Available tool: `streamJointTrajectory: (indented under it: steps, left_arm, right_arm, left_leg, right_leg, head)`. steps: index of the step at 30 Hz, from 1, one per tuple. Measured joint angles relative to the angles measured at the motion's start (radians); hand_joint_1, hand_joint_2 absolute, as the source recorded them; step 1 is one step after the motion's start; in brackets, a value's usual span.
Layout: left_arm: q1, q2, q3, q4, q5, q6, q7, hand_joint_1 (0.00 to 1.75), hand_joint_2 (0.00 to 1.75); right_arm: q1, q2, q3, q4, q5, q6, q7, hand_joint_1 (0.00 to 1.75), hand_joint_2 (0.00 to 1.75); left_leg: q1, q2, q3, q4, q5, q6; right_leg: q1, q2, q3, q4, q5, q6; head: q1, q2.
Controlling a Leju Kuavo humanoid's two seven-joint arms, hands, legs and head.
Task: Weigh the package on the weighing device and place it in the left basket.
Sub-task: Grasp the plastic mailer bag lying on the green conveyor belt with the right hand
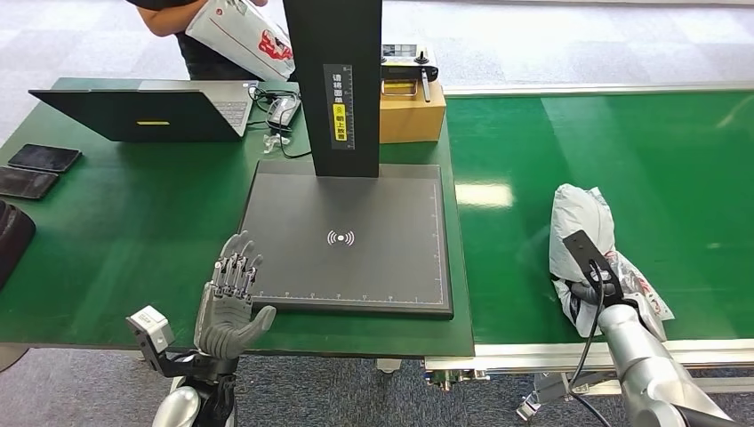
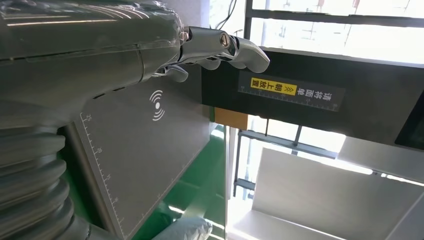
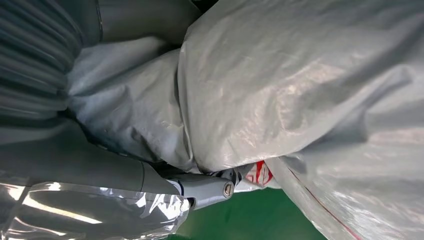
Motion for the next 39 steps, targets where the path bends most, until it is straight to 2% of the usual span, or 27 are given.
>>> streamJointTrajectory:
  steps: [7,11,26,28,33,39]
  left_arm:
    - [0.000,0.000,0.000,0.000,0.000,0.000,0.000,0.00,1.75]
    - [0.000,0.000,0.000,0.000,0.000,0.000,0.000,0.00,1.75]
    - [0.002,0.000,0.002,0.000,-0.001,-0.001,0.003,0.00,1.75]
    - [0.003,0.000,0.002,-0.001,0.001,-0.001,0.003,0.00,1.75]
    - [0.019,-0.001,0.001,-0.023,0.006,0.000,0.003,0.00,1.75]
    - [0.019,-0.001,0.000,-0.028,0.013,0.000,0.001,0.00,1.75]
  right_arm:
    - [-0.002,-0.002,-0.008,0.000,-0.001,0.000,-0.001,0.94,1.75]
    - [-0.002,-0.002,-0.008,0.000,-0.002,0.000,-0.001,1.74,1.75]
    - [0.004,0.000,-0.011,-0.005,0.000,0.028,-0.059,1.75,1.75]
    - [0.016,0.006,-0.010,-0.019,0.021,-0.031,-0.095,1.75,1.75]
    - [0.099,0.040,-0.003,-0.139,0.070,-0.273,-0.223,1.75,1.75]
    - [0.205,0.075,0.011,-0.354,0.060,-0.372,-0.340,1.75,1.75]
  left_leg:
    - [0.000,0.000,0.002,0.000,0.000,0.000]
    - [0.000,0.000,0.002,0.000,0.000,0.000]
    - [0.000,0.000,0.002,0.000,0.000,0.000]
    - [0.000,0.000,0.002,0.000,0.000,0.000]
    - [0.000,-0.001,-0.001,0.000,0.000,0.000]
    - [0.000,-0.002,-0.003,0.000,0.000,0.000]
  right_leg:
    - [0.000,0.000,0.002,0.000,0.000,0.000]
    - [0.000,0.000,0.002,0.000,0.000,0.000]
    - [0.000,0.000,0.002,0.000,0.000,0.000]
    - [0.000,0.000,0.002,0.000,0.000,0.000]
    - [0.000,-0.002,0.000,0.000,0.000,0.000]
    - [0.000,-0.002,-0.003,0.000,0.000,0.000]
  head:
    - [0.000,0.000]
    - [0.000,0.000]
    - [0.000,0.000]
    - [0.000,0.000]
    - [0.000,0.000]
    - [0.000,0.000]
